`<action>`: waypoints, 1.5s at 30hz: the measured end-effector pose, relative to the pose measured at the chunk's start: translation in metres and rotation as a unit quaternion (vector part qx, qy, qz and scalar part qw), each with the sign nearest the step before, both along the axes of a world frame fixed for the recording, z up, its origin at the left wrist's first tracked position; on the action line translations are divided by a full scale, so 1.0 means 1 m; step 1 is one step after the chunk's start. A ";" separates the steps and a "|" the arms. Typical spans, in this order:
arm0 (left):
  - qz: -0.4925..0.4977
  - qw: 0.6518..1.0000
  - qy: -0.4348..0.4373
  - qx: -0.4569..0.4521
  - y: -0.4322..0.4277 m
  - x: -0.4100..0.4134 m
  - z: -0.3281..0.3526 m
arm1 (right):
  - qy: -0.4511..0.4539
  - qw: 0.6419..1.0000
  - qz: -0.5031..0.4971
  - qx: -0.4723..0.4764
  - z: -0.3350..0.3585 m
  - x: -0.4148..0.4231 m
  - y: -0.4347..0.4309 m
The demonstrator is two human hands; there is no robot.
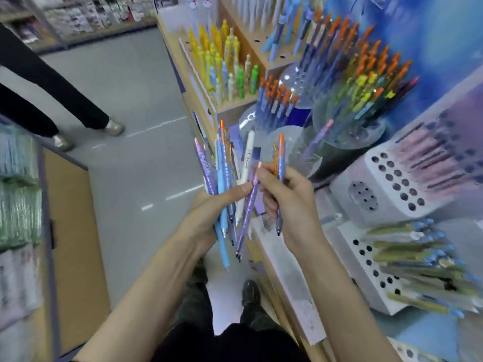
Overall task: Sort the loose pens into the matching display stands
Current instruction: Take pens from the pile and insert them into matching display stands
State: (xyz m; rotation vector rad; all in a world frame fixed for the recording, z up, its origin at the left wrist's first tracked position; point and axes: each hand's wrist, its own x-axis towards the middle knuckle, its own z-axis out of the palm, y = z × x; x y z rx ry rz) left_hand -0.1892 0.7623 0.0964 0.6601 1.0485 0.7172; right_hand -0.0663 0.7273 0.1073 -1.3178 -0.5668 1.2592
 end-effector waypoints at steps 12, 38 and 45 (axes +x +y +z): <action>-0.091 0.989 0.079 0.081 0.204 -0.068 0.007 | 0.001 0.995 -0.096 0.033 -0.006 -0.079 0.174; -0.353 0.929 0.080 0.082 0.322 0.022 0.000 | -0.417 0.792 -0.411 -0.174 -0.058 -0.045 0.196; -0.421 0.900 0.076 0.084 0.356 0.033 0.002 | -0.398 0.767 -0.453 -0.219 -0.067 -0.059 0.219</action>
